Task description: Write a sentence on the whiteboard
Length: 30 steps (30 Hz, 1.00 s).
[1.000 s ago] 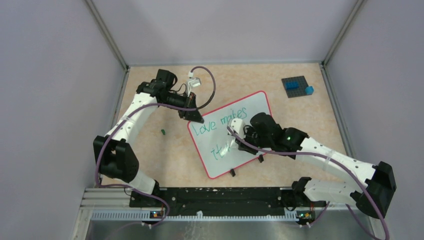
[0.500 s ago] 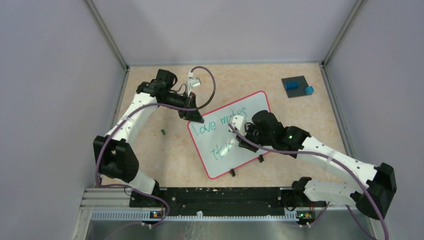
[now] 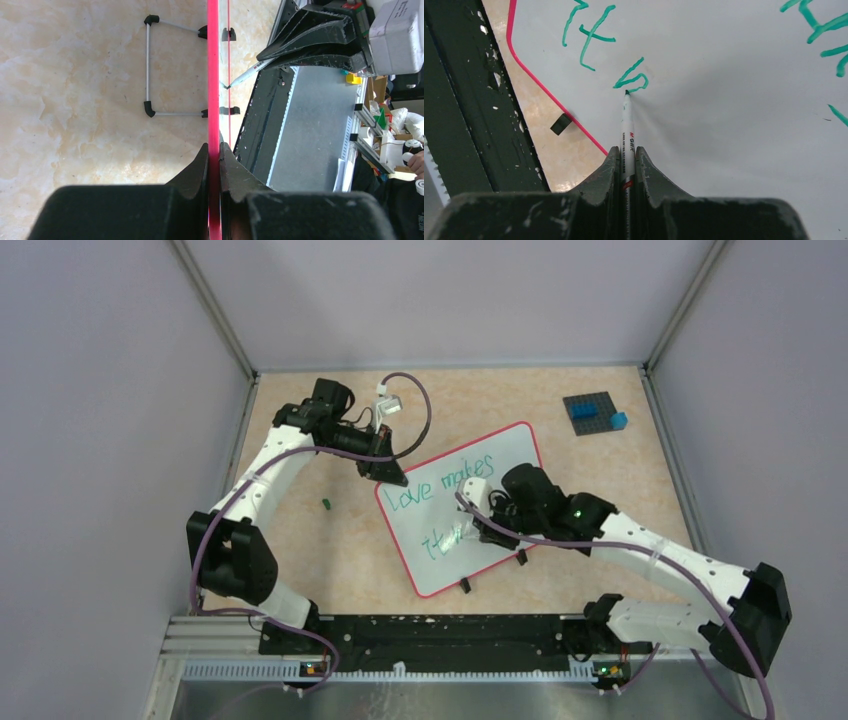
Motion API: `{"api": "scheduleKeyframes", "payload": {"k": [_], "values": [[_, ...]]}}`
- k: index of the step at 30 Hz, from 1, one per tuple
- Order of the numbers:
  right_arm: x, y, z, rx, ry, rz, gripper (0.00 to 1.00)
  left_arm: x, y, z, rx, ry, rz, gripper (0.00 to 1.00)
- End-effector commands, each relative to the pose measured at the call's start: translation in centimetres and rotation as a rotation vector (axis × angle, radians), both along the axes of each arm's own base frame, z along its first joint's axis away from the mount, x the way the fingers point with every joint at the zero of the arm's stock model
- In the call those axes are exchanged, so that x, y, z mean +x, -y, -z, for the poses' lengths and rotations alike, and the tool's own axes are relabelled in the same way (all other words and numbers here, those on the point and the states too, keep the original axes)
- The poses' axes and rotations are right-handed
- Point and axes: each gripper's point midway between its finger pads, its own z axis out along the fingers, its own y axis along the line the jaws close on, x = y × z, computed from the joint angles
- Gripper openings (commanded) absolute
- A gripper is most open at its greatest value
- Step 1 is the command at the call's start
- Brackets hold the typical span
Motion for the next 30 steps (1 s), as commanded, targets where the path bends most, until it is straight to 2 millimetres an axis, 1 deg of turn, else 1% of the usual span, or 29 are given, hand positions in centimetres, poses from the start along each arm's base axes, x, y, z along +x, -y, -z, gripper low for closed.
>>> {"api": "scheduleKeyframes", "payload": {"k": [1, 5, 10, 13, 17, 22, 27, 30], "values": [[-0.4, -1.2, 0.0, 0.011, -0.006, -0.049, 0.00, 0.3, 0.0, -0.2, 0.003, 0.032, 0.003, 0.00], [-0.4, -2.1, -0.2, 0.014, -0.001, -0.070, 0.00, 0.3, 0.0, -0.2, 0.003, 0.032, 0.003, 0.00], [-0.3, -2.7, -1.3, 0.039, 0.006, -0.077, 0.00, 0.2, 0.0, -0.2, 0.005, 0.031, 0.004, 0.00], [-0.2, -2.2, -2.1, 0.052, 0.021, -0.058, 0.00, 0.2, 0.0, -0.2, 0.005, 0.034, 0.004, 0.00], [0.0, -0.8, -3.0, 0.062, 0.042, -0.024, 0.00, 0.1, 0.0, -0.4, 0.001, 0.034, 0.006, 0.00], [0.9, 0.6, -2.0, 0.018, 0.062, 0.031, 0.00, 0.1, 0.0, -0.2, 0.001, 0.029, 0.007, 0.00], [1.3, 0.3, -2.1, 0.021, 0.066, 0.034, 0.00, 0.2, 0.0, -0.2, 0.003, 0.030, 0.005, 0.00], [1.4, 0.1, -1.7, 0.013, 0.061, 0.028, 0.00, 0.2, 0.0, -0.2, 0.004, 0.034, 0.005, 0.00]]}}
